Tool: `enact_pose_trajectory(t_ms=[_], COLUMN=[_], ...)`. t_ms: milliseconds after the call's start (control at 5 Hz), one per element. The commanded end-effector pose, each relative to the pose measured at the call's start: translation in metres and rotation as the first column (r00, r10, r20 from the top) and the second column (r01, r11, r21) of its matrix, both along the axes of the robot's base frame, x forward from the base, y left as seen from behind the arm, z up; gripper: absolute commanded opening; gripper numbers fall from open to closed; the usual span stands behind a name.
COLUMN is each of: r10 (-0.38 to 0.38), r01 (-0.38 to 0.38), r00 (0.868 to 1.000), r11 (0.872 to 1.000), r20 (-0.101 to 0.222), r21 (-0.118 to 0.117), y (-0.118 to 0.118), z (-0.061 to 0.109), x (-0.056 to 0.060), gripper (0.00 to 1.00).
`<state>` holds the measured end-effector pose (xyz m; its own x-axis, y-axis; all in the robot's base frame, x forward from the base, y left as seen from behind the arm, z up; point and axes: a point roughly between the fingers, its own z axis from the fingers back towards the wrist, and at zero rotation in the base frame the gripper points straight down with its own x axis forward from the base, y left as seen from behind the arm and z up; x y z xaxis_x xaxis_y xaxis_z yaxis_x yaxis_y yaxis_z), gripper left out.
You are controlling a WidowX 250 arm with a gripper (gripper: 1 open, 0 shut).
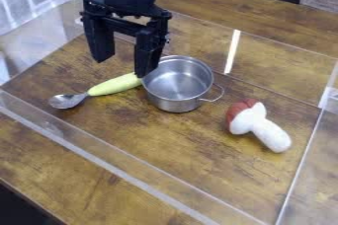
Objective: Put the mushroom in the silver pot
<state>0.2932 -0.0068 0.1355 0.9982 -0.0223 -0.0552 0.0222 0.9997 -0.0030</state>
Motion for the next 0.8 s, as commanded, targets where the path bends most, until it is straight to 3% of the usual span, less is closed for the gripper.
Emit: enact_pose_trajectory(t_ms=[0,600], r10=[0.023,0.184], r01=[-0.023,-0.185], r00=[0.999,0.983], r11=[1.000,0.982], r20=[-0.031,-0.024], r21=[-0.005,-0.030], y=[-0.008,-0.039], z=[-0.018,-0.012], x=[-0.006,0.031], gripper=[1.00,1.00])
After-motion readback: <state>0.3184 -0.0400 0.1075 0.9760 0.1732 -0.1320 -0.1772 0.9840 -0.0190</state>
